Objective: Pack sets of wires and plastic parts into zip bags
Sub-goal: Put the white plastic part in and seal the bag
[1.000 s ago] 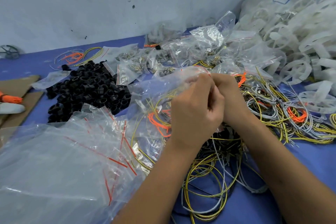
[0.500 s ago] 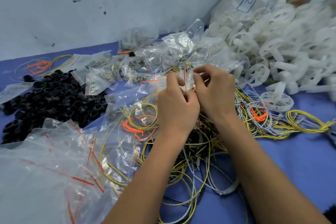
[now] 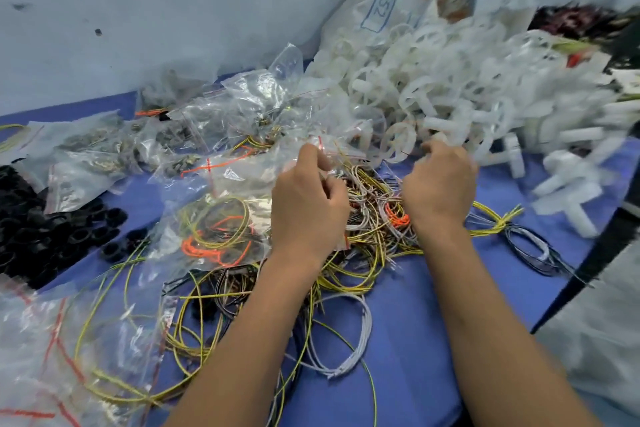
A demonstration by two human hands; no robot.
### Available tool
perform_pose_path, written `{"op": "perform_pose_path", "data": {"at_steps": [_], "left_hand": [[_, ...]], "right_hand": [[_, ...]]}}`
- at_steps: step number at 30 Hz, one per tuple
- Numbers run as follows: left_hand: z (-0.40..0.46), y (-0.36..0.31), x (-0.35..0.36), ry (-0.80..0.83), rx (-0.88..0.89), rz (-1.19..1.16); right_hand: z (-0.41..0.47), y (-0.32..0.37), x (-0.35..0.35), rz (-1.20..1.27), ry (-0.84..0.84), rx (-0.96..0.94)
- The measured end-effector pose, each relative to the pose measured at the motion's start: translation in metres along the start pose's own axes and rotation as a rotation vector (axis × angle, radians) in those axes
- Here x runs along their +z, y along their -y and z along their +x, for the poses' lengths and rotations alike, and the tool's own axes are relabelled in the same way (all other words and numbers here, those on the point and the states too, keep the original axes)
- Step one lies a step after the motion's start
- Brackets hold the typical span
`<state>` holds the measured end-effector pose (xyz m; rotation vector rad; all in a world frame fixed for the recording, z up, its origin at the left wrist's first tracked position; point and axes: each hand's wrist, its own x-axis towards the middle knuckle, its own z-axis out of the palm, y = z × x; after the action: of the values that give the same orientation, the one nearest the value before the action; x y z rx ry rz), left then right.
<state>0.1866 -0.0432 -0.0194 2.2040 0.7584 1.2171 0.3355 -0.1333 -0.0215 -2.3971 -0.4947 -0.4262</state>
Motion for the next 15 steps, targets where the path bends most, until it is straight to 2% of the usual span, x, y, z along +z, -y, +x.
{"op": "perform_pose_path", "data": {"at_steps": [2, 4, 6, 7, 9, 11, 13, 15], "left_hand": [[0.0, 0.003, -0.001, -0.008, -0.022, -0.028], [0.0, 0.005, -0.004, -0.032, -0.053, -0.076], [0.001, 0.006, -0.007, -0.056, -0.086, -0.144], [0.002, 0.007, -0.007, -0.062, -0.094, -0.167], [0.002, 0.009, -0.006, -0.061, -0.1, -0.18], [0.001, 0.01, -0.005, -0.069, -0.111, -0.19], [0.0, 0.01, -0.005, -0.102, -0.129, -0.228], [0.0, 0.009, -0.006, -0.158, -0.152, -0.267]], "right_hand": [[0.001, -0.003, -0.001, 0.122, -0.015, -0.012], [-0.001, 0.002, -0.007, 0.26, -0.159, -0.072], [-0.003, 0.012, -0.014, 0.495, -0.289, -0.173], [-0.003, 0.018, -0.015, 0.685, -0.273, -0.187], [-0.009, 0.035, -0.015, 1.223, -0.046, -0.024], [-0.021, 0.05, -0.01, 1.693, 0.283, 0.274], [-0.033, 0.055, -0.002, 1.789, 0.529, 0.437], [-0.038, 0.055, 0.003, 1.723, 0.668, 0.43]]}}
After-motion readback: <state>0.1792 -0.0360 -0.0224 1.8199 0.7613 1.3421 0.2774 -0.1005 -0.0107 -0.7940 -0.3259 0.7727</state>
